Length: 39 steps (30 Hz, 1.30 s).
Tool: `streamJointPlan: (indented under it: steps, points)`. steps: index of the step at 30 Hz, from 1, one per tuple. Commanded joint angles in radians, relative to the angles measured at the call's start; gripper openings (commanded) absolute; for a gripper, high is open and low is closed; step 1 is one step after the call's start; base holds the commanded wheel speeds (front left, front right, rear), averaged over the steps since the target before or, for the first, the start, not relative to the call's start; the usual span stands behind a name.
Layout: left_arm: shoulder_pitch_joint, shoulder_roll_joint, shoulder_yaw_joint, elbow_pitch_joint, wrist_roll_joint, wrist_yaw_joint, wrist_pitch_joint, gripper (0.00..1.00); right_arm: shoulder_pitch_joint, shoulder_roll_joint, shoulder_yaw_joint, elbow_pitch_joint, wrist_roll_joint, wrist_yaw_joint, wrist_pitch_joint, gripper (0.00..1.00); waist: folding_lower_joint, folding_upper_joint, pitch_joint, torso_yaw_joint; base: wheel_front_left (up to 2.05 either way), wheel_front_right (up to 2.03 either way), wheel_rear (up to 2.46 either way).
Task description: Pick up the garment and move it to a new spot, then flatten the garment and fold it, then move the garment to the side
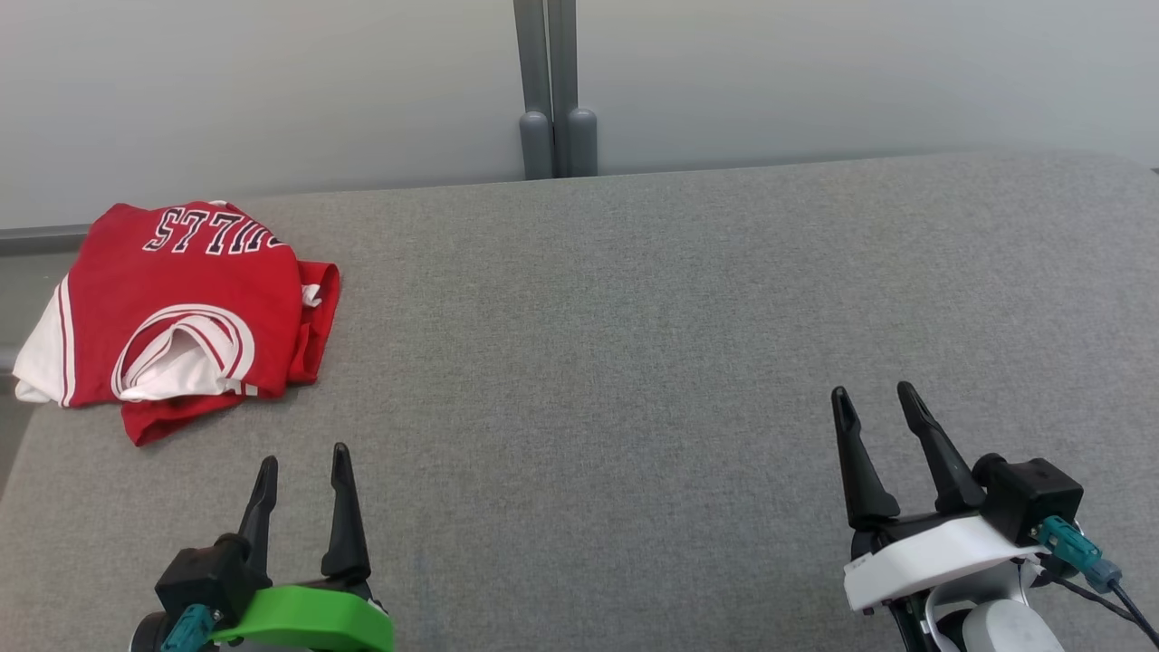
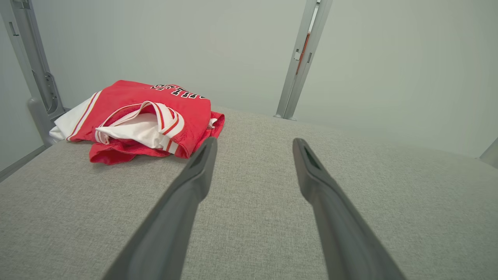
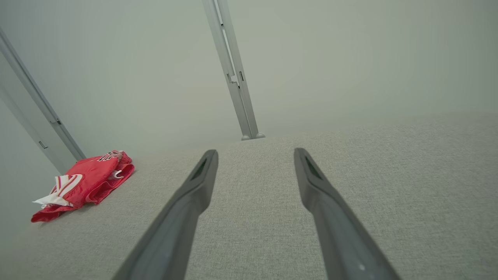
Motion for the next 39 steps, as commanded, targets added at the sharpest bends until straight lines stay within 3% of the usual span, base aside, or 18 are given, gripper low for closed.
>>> streamJointPlan:
  steps: [1,30,39]
  points:
    - [0.009,0.008,-0.002,-0.004,0.021,0.002,-0.009,1.0,0.007,-0.005,0.003,-0.01,-0.027,0.001,-0.01,1.0,-0.0001,0.0,-0.001,0.0,0.0,0.0,0.0]
    - [0.033,0.009,-0.011,0.013,0.185,0.025,-0.063,1.0,0.019,-0.007,0.027,0.027,-0.203,0.001,-0.064,1.0,-0.0001,0.0,-0.006,-0.001,0.0,0.0,0.0]
    - [0.029,0.009,-0.011,0.025,0.166,0.024,-0.062,1.0,0.015,-0.007,0.024,0.036,-0.188,0.001,-0.063,1.0,-0.0001,0.0,-0.005,-0.002,0.0,0.0,0.0]
